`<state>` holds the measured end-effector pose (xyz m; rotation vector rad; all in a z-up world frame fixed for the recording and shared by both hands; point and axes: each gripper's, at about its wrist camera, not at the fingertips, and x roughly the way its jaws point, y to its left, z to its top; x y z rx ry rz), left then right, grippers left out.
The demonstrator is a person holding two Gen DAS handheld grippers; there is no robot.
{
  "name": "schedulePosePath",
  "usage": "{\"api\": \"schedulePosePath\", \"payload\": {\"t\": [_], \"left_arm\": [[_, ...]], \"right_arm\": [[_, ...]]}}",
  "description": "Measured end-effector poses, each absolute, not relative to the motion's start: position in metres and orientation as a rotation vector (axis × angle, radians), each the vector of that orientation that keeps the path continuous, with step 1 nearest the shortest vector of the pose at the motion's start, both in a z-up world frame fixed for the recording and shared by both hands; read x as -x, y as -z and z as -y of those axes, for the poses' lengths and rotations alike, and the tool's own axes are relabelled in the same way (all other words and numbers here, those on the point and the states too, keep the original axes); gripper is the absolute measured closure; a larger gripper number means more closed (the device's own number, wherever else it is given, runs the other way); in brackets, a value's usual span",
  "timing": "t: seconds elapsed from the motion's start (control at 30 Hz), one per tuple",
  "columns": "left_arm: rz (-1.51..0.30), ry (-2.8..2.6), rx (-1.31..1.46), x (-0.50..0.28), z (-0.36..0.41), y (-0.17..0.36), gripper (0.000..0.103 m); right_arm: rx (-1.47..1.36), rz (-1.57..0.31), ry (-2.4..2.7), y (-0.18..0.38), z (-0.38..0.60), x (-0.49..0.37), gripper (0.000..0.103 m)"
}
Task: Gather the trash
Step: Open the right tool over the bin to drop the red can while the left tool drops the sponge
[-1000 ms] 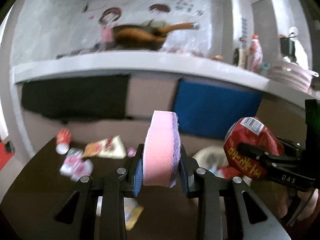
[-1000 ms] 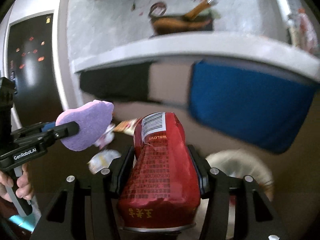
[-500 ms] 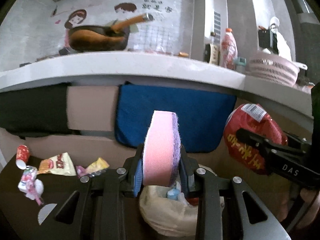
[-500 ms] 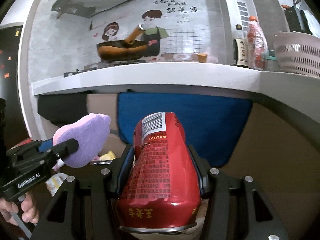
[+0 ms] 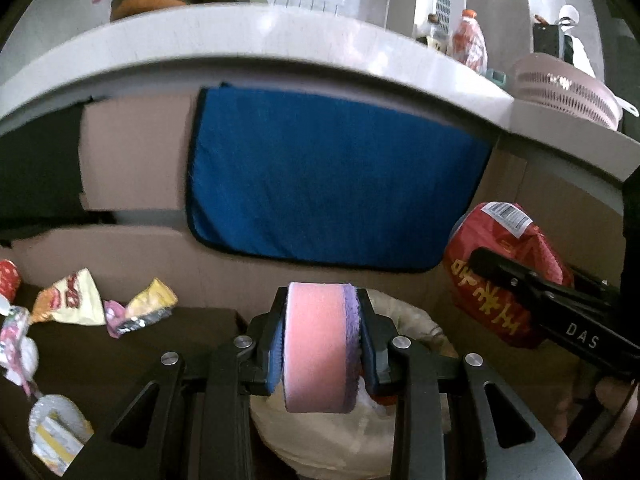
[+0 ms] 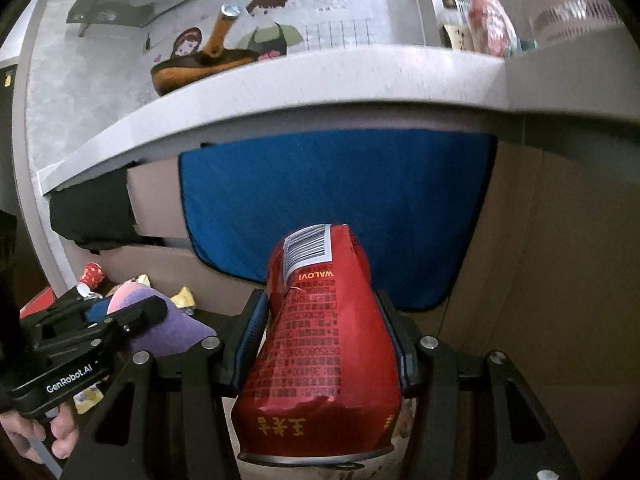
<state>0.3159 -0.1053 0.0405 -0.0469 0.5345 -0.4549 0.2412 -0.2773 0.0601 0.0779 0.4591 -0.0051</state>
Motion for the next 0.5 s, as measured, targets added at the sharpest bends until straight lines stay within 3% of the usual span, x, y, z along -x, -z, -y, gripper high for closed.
{"api": "schedulePosePath", "payload": {"t": [0.43, 0.5], "left_arm": [[-0.590, 0.524, 0.105, -0.346, 0.117, -0.027, 0.071], [-0.614, 0.568, 0.124, -0.352, 0.118, -0.022, 0.068]], "right_arm": [[-0.117, -0.518, 0.026, -0.034, 0.292, -0.265, 0.053], [-0.132, -0.519, 0.023, -0.031, 0.295, -0.267, 0.053]]}}
